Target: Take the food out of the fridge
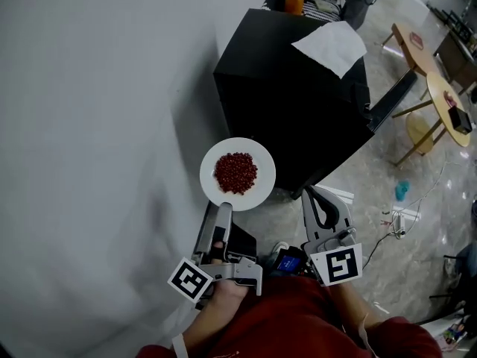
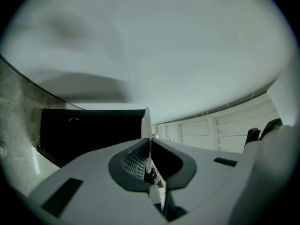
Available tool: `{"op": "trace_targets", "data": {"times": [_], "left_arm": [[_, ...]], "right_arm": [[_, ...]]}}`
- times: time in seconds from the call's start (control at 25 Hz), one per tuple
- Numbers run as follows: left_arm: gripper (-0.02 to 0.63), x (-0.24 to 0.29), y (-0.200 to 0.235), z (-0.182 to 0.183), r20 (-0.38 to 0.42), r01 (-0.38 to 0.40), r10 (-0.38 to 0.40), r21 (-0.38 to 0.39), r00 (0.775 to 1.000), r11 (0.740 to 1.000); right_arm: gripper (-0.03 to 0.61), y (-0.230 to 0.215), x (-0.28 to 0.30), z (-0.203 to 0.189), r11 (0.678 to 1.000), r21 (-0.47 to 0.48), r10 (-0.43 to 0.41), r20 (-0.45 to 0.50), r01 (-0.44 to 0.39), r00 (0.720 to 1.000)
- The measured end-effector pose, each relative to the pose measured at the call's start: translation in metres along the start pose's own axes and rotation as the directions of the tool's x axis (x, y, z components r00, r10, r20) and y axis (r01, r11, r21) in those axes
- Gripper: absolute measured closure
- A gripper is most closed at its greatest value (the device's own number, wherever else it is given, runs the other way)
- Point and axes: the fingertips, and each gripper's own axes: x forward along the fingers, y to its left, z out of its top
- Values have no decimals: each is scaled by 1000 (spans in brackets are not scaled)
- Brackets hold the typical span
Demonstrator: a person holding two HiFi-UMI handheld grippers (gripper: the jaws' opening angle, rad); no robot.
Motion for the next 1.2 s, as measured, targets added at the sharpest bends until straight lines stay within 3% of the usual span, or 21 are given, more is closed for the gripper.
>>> {"op": "trace_targets", "data": {"times": [0.6,1.2], "left_arm": [[591,-2,-10,-2,-28,22,-23,-39,999,999],[591,0,-22,-2,-49,42,-43,-28,998,999]], "right_arm": [[557,2,11,13,998,-64,-5,16,6,1000],[556,-6,15,22,996,-68,-52,43,55,998]]}}
